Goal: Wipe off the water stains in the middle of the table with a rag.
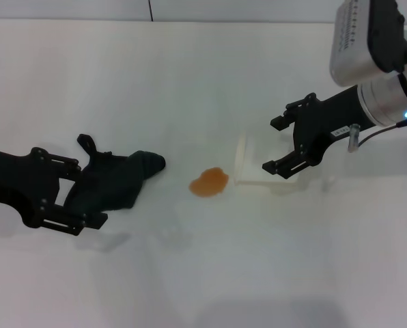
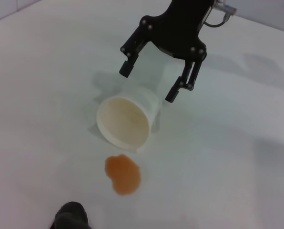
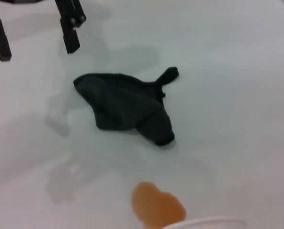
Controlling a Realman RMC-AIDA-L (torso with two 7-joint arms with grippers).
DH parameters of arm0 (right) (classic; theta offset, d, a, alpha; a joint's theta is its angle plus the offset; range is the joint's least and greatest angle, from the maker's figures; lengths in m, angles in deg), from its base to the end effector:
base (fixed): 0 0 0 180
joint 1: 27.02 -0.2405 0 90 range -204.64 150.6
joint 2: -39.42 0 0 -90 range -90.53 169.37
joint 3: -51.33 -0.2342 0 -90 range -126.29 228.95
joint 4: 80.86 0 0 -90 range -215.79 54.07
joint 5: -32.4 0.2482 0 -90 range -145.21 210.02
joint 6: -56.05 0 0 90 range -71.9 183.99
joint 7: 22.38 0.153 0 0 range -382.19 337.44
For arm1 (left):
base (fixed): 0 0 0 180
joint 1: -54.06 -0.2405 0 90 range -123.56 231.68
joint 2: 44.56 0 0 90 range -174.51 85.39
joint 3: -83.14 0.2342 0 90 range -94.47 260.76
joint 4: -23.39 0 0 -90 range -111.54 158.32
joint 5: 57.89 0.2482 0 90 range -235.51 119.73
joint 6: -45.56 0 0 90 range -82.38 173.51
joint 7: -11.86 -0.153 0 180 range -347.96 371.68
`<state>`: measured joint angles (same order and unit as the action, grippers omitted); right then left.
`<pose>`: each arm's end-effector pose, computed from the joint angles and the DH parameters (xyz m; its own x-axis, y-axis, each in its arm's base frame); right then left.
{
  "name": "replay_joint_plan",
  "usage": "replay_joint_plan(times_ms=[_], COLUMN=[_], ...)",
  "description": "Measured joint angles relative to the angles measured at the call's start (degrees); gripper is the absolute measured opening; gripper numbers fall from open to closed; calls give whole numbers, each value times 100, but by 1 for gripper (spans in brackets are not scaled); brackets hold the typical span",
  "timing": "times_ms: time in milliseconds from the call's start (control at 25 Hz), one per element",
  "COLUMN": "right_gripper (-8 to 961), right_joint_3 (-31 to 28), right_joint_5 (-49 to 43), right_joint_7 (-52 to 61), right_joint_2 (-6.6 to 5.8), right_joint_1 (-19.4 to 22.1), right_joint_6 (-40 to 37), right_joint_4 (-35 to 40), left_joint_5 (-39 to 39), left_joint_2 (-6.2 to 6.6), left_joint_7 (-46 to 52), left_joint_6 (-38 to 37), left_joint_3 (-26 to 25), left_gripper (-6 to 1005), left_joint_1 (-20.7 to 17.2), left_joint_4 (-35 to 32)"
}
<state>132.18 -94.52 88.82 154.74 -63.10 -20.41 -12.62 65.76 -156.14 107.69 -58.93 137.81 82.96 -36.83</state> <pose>0.1355 0.4039 -0.0132 0.9864 -0.1375 0.0895 -0.1107 -0.9604 -0.2557 -0.2373 0.3442 0.0723 0.9477 0.3113 0.0710 0.3139 -0.9490 -0.0287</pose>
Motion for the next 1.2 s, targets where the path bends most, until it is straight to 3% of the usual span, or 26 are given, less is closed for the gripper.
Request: replay_joint_plan(times_ms=[800, 1200], right_gripper=[846, 845], right_joint_3=[602, 783], right_joint_5=[-226, -247], right_joint_7=[20, 161], right_joint_2=[30, 53], right_joint_1=[-381, -801], right_joint_6=[618, 672], right_joint_4=[-831, -1345], left_joint_5=[2, 1], left_joint_2=[-100, -127], left_joint_7=[-2, -8], left_joint_6=[9, 8], left_joint_3=[0, 0], left_gripper=[732, 729], left_joint_1=[38, 25], left_joint_4=[-10, -25])
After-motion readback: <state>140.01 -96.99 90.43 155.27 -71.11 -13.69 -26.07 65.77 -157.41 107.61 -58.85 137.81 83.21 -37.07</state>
